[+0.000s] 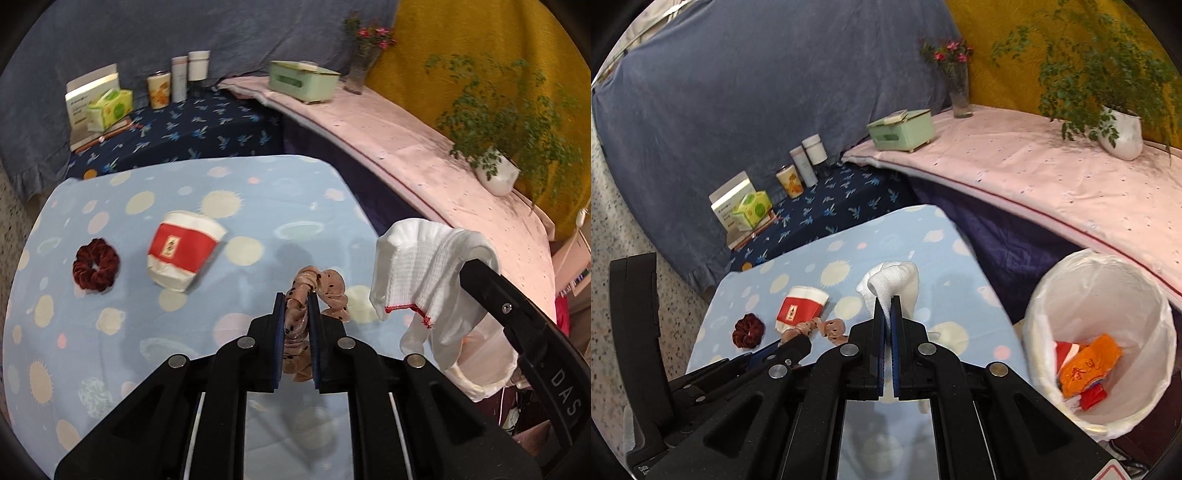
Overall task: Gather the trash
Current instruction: 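Carry scrunchie and tissues over the wastebasket and open both grippers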
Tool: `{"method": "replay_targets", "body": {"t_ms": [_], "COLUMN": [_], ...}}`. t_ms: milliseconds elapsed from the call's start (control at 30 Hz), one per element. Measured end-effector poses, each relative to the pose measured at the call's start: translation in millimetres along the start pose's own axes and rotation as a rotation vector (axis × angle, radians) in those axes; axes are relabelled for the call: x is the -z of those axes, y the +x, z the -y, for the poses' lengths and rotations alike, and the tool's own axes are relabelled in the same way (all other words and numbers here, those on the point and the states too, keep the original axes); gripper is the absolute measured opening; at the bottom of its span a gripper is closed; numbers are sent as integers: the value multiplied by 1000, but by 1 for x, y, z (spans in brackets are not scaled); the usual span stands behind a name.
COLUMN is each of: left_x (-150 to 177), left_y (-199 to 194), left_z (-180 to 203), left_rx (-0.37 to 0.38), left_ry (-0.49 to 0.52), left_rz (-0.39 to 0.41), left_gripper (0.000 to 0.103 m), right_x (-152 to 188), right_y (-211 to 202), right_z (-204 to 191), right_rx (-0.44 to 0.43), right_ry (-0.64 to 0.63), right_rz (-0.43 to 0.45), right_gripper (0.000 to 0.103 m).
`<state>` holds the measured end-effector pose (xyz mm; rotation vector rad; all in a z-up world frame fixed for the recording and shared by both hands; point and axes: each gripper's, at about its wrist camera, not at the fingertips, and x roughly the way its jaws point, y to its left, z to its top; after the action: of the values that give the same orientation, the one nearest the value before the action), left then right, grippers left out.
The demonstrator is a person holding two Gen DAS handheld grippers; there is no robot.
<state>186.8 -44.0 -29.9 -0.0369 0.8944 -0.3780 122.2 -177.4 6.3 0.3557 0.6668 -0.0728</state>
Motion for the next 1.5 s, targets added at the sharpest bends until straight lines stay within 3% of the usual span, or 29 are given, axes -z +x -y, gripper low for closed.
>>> {"method": "replay_targets", "body": {"t_ms": [733, 1167, 1500], "left_x": [13, 24, 30], "left_y": [1, 13, 27], "left_z": [149, 203, 224], "left_rx": [118, 150, 160], "left_ry": [250, 341, 374], "left_rz": [-2, -36, -72], "left_gripper": [11, 11, 12], "right_x": [6, 20, 25], "right_y": [-74, -83, -83], "right_z": [132, 181, 206], "right_rx": [144, 196, 215], "right_ry": [186, 273, 312], "right_rz": [110, 110, 102], "right_gripper": [3, 3, 3]}}
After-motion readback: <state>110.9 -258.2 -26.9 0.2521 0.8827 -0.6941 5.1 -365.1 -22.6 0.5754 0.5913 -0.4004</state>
